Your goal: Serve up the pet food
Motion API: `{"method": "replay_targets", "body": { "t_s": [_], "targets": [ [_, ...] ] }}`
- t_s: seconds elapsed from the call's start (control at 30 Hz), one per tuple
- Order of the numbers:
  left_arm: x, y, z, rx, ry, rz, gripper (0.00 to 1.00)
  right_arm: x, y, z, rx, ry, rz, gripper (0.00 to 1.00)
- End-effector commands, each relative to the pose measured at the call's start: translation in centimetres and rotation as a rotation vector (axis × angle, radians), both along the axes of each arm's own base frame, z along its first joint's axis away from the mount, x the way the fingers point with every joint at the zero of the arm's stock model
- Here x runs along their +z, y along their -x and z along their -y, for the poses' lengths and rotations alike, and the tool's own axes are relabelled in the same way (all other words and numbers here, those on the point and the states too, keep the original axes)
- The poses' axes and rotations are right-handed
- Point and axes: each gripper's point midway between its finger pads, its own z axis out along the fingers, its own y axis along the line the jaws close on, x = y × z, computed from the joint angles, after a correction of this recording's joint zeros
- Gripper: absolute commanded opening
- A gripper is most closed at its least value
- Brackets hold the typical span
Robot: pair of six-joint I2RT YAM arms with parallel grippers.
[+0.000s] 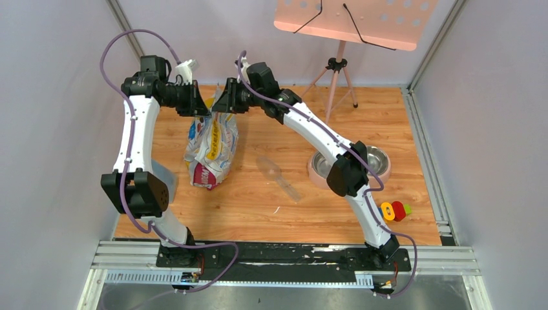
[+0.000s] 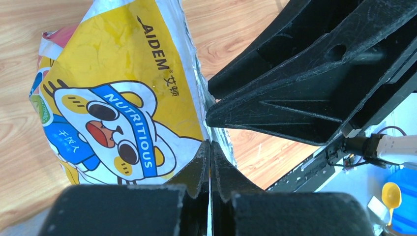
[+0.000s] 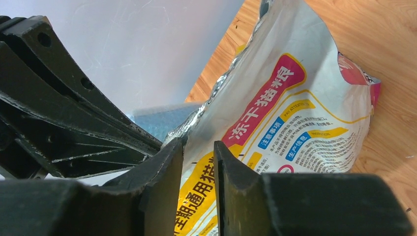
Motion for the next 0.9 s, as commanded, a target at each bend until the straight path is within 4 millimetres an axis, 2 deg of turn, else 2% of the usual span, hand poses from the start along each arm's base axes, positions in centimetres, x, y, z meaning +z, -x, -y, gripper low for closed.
{"method": "replay_targets", "body": {
  "t_s": [0.0, 0.07, 0.17, 0.33, 0.4, 0.43, 0.47, 0.7, 0.8, 0.87],
  "targets": [
    [0.7, 0.3, 0.7, -0.013, 0.030, 0.008, 0.00, -1.6, 0.6, -0.1, 0.016, 0.051, 0.015, 0.37],
    [0.7, 0.3, 0.6, -0.011, 0.029, 0.009, 0.00, -1.7, 0.9, -0.3, 0.022, 0.062, 0.022, 0.47],
    [0.5, 0.4, 0.7, -0.012, 0.028, 0.001, 0.00, -1.4, 1.1, -0.4, 0.028, 0.063, 0.040, 0.46],
    [0.3, 0.6, 0.7, -0.014, 0.025, 0.001, 0.00, -1.5, 1.4, -0.7, 0.040, 0.069, 0.050, 0.29],
    [0.2, 0.7, 0.8, -0.017, 0.020, -0.001, 0.00, -1.6, 1.6, -0.7, 0.043, 0.075, 0.057, 0.14],
    [0.2, 0.7, 0.7, -0.016, 0.013, 0.000, 0.00, -1.5, 1.5, -0.7, 0.038, 0.079, 0.063, 0.02],
    [0.1, 0.7, 0.7, -0.015, 0.007, 0.001, 0.00, -1.6, 1.5, -0.6, 0.033, 0.087, 0.064, 0.00],
    [-0.3, -0.1, -0.9, 0.023, -0.119, 0.046, 0.00, -1.9, 1.9, -0.4, 0.044, 0.122, 0.097, 0.00],
    [-0.1, -0.5, -1.8, 0.036, -0.204, 0.075, 0.00, -2.4, 1.3, 0.1, 0.029, 0.172, 0.146, 0.00],
    [0.3, -0.9, -3.2, 0.058, -0.298, 0.115, 0.00, -2.6, 0.5, 1.0, -0.004, 0.226, 0.194, 0.00]
  ]
}}
